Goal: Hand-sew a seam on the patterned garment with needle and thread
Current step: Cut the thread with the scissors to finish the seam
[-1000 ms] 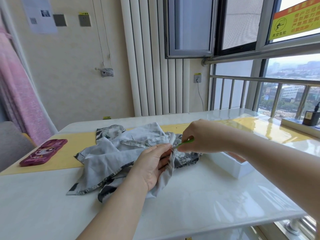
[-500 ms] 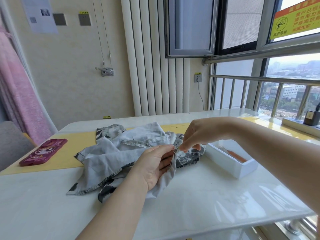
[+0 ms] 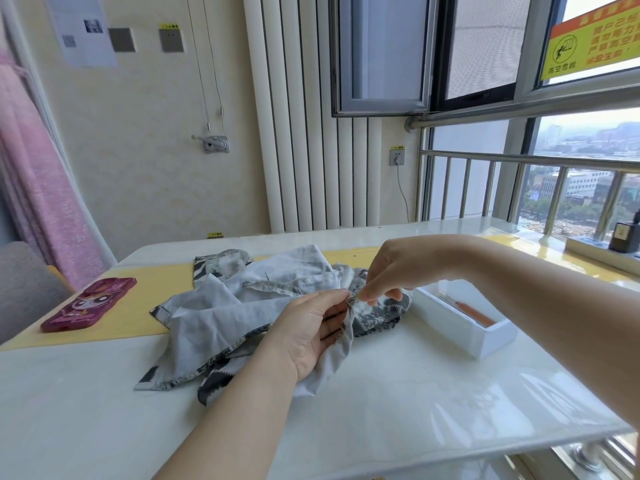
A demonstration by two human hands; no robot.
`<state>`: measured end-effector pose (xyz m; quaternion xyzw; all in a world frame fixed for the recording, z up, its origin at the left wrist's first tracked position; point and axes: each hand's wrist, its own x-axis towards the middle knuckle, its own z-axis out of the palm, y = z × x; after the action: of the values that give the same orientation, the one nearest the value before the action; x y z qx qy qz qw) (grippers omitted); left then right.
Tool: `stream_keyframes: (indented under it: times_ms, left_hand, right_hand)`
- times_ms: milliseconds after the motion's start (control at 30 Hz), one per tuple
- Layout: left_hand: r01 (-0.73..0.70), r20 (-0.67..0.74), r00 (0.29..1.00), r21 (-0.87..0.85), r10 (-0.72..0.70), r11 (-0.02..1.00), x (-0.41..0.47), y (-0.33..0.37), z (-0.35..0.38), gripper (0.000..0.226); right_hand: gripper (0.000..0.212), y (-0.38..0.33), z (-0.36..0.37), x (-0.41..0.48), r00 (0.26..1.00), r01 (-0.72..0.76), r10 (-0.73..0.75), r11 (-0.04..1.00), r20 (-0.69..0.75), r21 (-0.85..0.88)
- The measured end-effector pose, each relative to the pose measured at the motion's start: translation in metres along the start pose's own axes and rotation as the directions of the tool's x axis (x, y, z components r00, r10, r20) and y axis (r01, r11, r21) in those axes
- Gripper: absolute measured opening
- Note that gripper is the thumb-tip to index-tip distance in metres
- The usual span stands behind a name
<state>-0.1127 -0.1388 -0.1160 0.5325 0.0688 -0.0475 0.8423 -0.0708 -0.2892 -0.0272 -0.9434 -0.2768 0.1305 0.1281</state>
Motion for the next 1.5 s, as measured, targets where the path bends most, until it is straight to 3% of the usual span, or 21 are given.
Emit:
stream_keyframes:
  times_ms: [400, 500, 600, 767, 967, 1000, 1067, 1200, 1300, 1367, 1500]
  left_hand:
    - [-0.012, -0.027, 1.0, 0.014, 0.012, 1.0, 0.002, -0.001, 0.001, 0.008]
    - [-0.042, -0.056, 0.997, 0.029, 0.044, 0.999, 0.002, 0.001, -0.002, 0.007]
    - [-0.103, -0.063, 0.992, 0.069, 0.107, 0.992, 0.003, 0.005, 0.0, 0.009]
    - [-0.202, 0.002, 0.979, 0.103, 0.203, 0.974, 0.003, 0.013, 0.017, 0.01]
    - [-0.3, 0.068, 0.954, 0.14, 0.293, 0.944, 0.003, 0.014, 0.038, 0.011]
    - [-0.316, 0.081, 0.948, 0.147, 0.307, 0.937, 0.003, 0.015, 0.04, 0.011]
    - [-0.349, 0.104, 0.936, 0.162, 0.336, 0.923, 0.004, 0.018, 0.045, 0.012]
    - [-0.399, 0.138, 0.915, 0.175, 0.379, 0.9, 0.005, 0.024, 0.054, 0.011]
    - [-0.418, 0.147, 0.906, 0.171, 0.397, 0.892, 0.005, 0.029, 0.06, 0.015]
    - [-0.428, 0.159, 0.9, 0.154, 0.405, 0.891, 0.004, 0.033, 0.061, 0.014]
    - [-0.464, 0.206, 0.876, 0.115, 0.435, 0.879, 0.0, 0.047, 0.064, 0.011]
  right_hand:
    - [0.025, 0.004, -0.001, -0.002, 1.0, 0.0, -0.001, 1.0, -0.027, -0.019]
    - [0.027, 0.01, -0.008, -0.009, 1.0, -0.008, 0.01, 0.998, -0.028, 0.058]
    - [0.035, 0.034, -0.013, -0.013, 0.984, -0.082, 0.106, 0.983, -0.142, 0.166]
    - [0.037, 0.094, 0.004, -0.002, 0.879, -0.414, 0.39, 0.91, -0.273, -0.032]
    - [0.011, 0.131, 0.032, 0.015, 0.846, -0.514, 0.447, 0.829, -0.291, -0.219]
    - [0.02, 0.133, 0.036, 0.017, 0.839, -0.53, 0.458, 0.81, -0.293, -0.25]
    - [0.032, 0.138, 0.042, 0.02, 0.835, -0.531, 0.454, 0.814, -0.31, -0.238]
    - [0.027, 0.141, 0.04, 0.03, 0.835, -0.435, 0.336, 0.889, -0.436, -0.147]
    - [0.03, 0.134, 0.04, 0.041, 0.886, -0.34, 0.319, 0.941, -0.337, -0.003]
    - [0.035, 0.13, 0.04, 0.044, 0.906, -0.351, 0.345, 0.936, -0.245, 0.017]
    - [0.036, 0.129, 0.038, 0.047, 0.904, -0.369, 0.364, 0.929, -0.223, 0.02]
